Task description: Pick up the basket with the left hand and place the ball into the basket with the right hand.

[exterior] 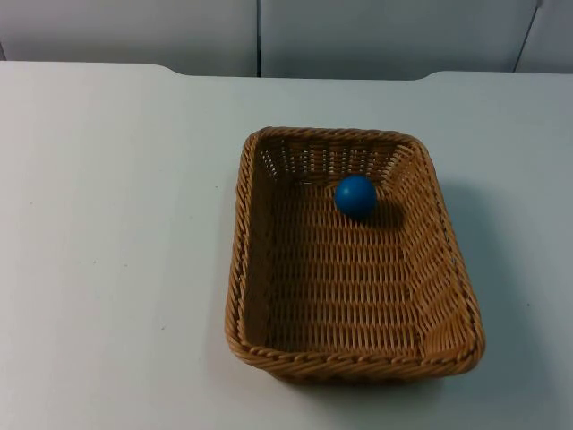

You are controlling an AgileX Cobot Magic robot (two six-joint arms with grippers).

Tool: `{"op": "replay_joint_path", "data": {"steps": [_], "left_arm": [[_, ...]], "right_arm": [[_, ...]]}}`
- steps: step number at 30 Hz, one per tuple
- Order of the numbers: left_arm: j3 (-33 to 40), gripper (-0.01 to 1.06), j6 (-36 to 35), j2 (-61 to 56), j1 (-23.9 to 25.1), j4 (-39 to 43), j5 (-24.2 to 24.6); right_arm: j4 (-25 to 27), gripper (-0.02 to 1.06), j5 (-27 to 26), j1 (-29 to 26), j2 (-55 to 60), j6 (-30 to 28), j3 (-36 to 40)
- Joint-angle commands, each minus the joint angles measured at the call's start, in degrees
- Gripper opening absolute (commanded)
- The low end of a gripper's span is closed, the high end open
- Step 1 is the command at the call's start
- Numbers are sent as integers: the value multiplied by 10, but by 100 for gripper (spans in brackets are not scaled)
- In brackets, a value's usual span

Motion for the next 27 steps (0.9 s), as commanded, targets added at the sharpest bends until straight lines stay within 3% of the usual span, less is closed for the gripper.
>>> {"op": "replay_joint_path", "data": {"steps": [1,5,10,27], "left_arm": [[2,105,-4,-3,1,-1,-1],[2,105,-4,-3,1,-1,-1],[2,105,-4,-3,1,-1,-1],[2,105,-4,-3,1,-1,-1]], "right_arm": [[0,105,-7,-35,-2,1,4],[0,105,-7,-141,-2,1,4],[0,105,-7,-199,-2,1,4],[0,105,-7,-210,-2,1,4]]}}
